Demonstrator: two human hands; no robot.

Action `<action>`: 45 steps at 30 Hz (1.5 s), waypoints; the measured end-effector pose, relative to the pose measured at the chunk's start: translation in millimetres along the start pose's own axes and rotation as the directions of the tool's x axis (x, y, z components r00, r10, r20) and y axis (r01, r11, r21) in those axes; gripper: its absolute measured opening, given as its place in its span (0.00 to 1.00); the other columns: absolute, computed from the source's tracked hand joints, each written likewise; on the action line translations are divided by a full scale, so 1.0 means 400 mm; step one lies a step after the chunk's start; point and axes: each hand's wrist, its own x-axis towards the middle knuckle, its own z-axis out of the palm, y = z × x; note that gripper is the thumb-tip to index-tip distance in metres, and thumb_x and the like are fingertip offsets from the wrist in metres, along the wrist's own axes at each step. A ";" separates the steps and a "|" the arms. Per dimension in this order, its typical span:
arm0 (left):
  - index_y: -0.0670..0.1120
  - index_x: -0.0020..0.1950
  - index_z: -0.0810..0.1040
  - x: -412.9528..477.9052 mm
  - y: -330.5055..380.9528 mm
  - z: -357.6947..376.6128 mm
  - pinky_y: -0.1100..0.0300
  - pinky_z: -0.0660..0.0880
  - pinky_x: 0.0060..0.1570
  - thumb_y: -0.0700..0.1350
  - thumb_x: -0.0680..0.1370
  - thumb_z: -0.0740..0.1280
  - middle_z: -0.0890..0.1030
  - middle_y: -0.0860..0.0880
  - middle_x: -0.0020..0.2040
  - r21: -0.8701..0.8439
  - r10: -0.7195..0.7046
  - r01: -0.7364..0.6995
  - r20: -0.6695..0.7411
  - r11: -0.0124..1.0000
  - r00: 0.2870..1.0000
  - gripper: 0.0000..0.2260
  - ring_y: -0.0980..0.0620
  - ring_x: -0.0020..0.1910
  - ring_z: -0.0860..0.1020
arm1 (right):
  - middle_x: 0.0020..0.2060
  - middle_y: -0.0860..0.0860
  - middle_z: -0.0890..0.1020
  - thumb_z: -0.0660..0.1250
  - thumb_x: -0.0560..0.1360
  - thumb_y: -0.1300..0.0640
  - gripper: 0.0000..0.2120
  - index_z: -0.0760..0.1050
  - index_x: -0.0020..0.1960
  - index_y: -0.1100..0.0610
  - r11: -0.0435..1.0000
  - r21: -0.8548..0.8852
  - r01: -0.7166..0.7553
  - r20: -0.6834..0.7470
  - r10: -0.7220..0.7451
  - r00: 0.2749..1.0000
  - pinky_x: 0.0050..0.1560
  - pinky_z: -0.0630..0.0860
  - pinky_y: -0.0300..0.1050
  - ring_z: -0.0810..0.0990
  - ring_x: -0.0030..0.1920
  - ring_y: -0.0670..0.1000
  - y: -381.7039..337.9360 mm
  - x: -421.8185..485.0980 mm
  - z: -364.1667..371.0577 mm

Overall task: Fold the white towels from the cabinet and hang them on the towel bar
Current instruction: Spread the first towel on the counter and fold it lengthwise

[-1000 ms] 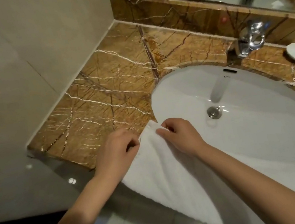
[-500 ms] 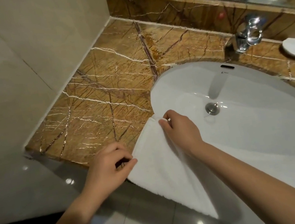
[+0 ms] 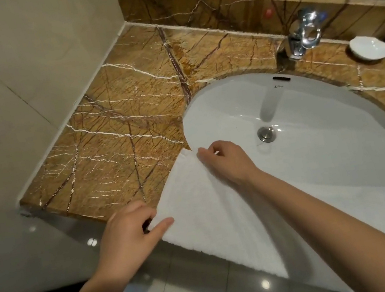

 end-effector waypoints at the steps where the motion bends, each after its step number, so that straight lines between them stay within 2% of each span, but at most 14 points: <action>1: 0.45 0.30 0.70 0.002 0.001 0.001 0.60 0.63 0.34 0.57 0.72 0.69 0.71 0.52 0.32 0.021 0.002 -0.002 -0.003 1.000 1.000 0.19 0.52 0.32 0.71 | 0.26 0.44 0.73 0.63 0.76 0.42 0.20 0.69 0.32 0.54 0.997 0.081 -0.015 0.057 0.010 0.998 0.34 0.66 0.44 0.72 0.31 0.47 0.015 -0.005 -0.022; 4: 0.49 0.29 0.68 0.002 -0.001 -0.003 0.60 0.63 0.31 0.50 0.72 0.72 0.70 0.53 0.29 0.001 -0.016 0.016 -0.016 1.000 1.000 0.17 0.54 0.31 0.70 | 0.25 0.50 0.66 0.67 0.76 0.50 0.19 0.65 0.31 0.56 0.971 0.214 -0.108 0.300 0.040 0.953 0.31 0.60 0.42 0.64 0.29 0.49 0.072 -0.030 -0.099; 9: 0.55 0.35 0.77 -0.011 0.011 0.009 0.68 0.65 0.29 0.45 0.71 0.73 0.77 0.56 0.34 -0.204 -0.134 0.121 -0.049 0.972 0.990 0.08 0.57 0.31 0.73 | 0.26 0.56 0.66 0.67 0.75 0.59 0.16 0.67 0.33 0.64 0.982 0.092 -0.162 0.542 0.087 0.836 0.30 0.61 0.42 0.63 0.28 0.52 0.155 -0.086 -0.209; 11: 0.55 0.36 0.79 -0.009 0.010 0.013 0.67 0.67 0.29 0.41 0.71 0.73 0.78 0.53 0.35 -0.296 -0.173 0.153 -0.045 0.943 0.984 0.09 0.55 0.29 0.73 | 0.25 0.50 0.70 0.67 0.76 0.61 0.14 0.69 0.33 0.59 0.994 0.061 -0.094 0.503 0.050 0.863 0.31 0.65 0.39 0.67 0.27 0.47 0.167 -0.104 -0.224; 14: 0.52 0.39 0.79 -0.009 0.003 0.008 0.53 0.72 0.32 0.43 0.74 0.70 0.77 0.48 0.32 -0.290 -0.164 0.154 -0.013 0.945 0.986 0.05 0.50 0.29 0.73 | 0.29 0.43 0.72 0.65 0.78 0.57 0.11 0.69 0.37 0.53 0.985 -0.105 0.138 0.254 -0.108 0.961 0.37 0.68 0.42 0.68 0.30 0.43 0.181 -0.117 -0.217; 17: 0.55 0.41 0.77 -0.014 0.001 0.001 0.49 0.73 0.31 0.47 0.75 0.67 0.76 0.51 0.32 -0.158 -0.141 0.138 -0.013 0.978 0.990 0.04 0.53 0.29 0.74 | 0.26 0.41 0.73 0.61 0.78 0.49 0.08 0.69 0.41 0.48 0.959 -0.251 0.135 0.077 -0.120 0.990 0.35 0.68 0.44 0.71 0.30 0.42 0.192 -0.120 -0.205; 20: 0.57 0.41 0.75 -0.016 0.002 -0.019 0.53 0.71 0.28 0.51 0.76 0.65 0.75 0.52 0.29 -0.018 -0.137 0.137 -0.020 0.990 0.990 0.04 0.55 0.28 0.74 | 0.22 0.44 0.71 0.63 0.77 0.44 0.12 0.71 0.39 0.49 0.954 -0.298 0.039 0.100 -0.009 0.995 0.31 0.64 0.42 0.69 0.25 0.43 0.205 -0.116 -0.191; 24: 0.53 0.44 0.77 -0.010 0.007 -0.057 0.58 0.68 0.27 0.48 0.76 0.67 0.75 0.54 0.29 0.128 -0.218 0.221 -0.034 0.967 0.975 0.02 0.54 0.29 0.74 | 0.23 0.43 0.67 0.63 0.78 0.46 0.20 0.71 0.36 0.61 0.990 0.130 -0.047 0.163 0.025 0.986 0.31 0.63 0.36 0.64 0.24 0.42 0.201 -0.115 -0.205; 26: 0.51 0.46 0.78 0.002 0.020 -0.065 0.58 0.69 0.30 0.47 0.74 0.69 0.77 0.55 0.33 0.276 -0.210 0.222 -0.072 0.935 0.975 0.02 0.52 0.32 0.75 | 0.24 0.46 0.68 0.67 0.77 0.52 0.17 0.72 0.34 0.61 0.960 0.263 -0.100 0.276 0.024 0.961 0.28 0.64 0.32 0.66 0.23 0.43 0.205 -0.125 -0.221; 29: 0.46 0.55 0.78 0.030 0.083 -0.035 0.47 0.72 0.48 0.49 0.75 0.62 0.80 0.48 0.50 0.414 -0.035 0.074 -0.100 0.907 0.994 0.13 0.43 0.49 0.78 | 0.27 0.47 0.73 0.70 0.74 0.59 0.08 0.75 0.37 0.60 0.994 0.093 -0.052 0.359 0.015 0.933 0.32 0.68 0.36 0.71 0.27 0.44 0.211 -0.130 -0.236; 33: 0.47 0.64 0.77 0.072 0.215 0.082 0.51 0.62 0.65 0.52 0.77 0.55 0.77 0.45 0.65 0.308 0.273 -0.288 0.092 0.907 0.958 0.20 0.44 0.65 0.74 | 0.30 0.45 0.72 0.68 0.75 0.59 0.09 0.74 0.37 0.52 0.991 0.043 0.128 0.273 -0.135 0.953 0.36 0.67 0.35 0.69 0.30 0.42 0.203 -0.129 -0.233; 38: 0.57 0.77 0.51 0.109 0.209 0.170 0.52 0.42 0.75 0.61 0.80 0.42 0.49 0.53 0.78 0.390 0.190 -0.282 0.258 0.877 0.947 0.26 0.54 0.77 0.45 | 0.28 0.41 0.73 0.68 0.76 0.51 0.11 0.75 0.39 0.56 0.998 -0.020 0.067 0.332 -0.056 0.942 0.35 0.66 0.35 0.69 0.29 0.40 0.226 -0.141 -0.244; 41: 0.58 0.77 0.51 0.105 0.187 0.170 0.51 0.44 0.75 0.62 0.79 0.40 0.49 0.54 0.78 0.379 0.188 -0.280 0.261 0.882 0.947 0.26 0.54 0.77 0.45 | 0.26 0.41 0.71 0.68 0.76 0.54 0.12 0.71 0.35 0.52 0.990 -0.106 0.092 0.350 -0.050 0.935 0.36 0.67 0.42 0.69 0.29 0.42 0.246 -0.156 -0.274; 45: 0.59 0.77 0.47 0.100 0.170 0.162 0.51 0.43 0.75 0.62 0.79 0.40 0.46 0.55 0.78 0.369 0.165 -0.250 0.246 0.895 0.955 0.26 0.55 0.77 0.44 | 0.28 0.39 0.73 0.62 0.78 0.46 0.09 0.67 0.41 0.46 0.910 -0.303 0.281 0.065 -0.274 0.959 0.31 0.65 0.42 0.71 0.30 0.42 0.245 -0.174 -0.272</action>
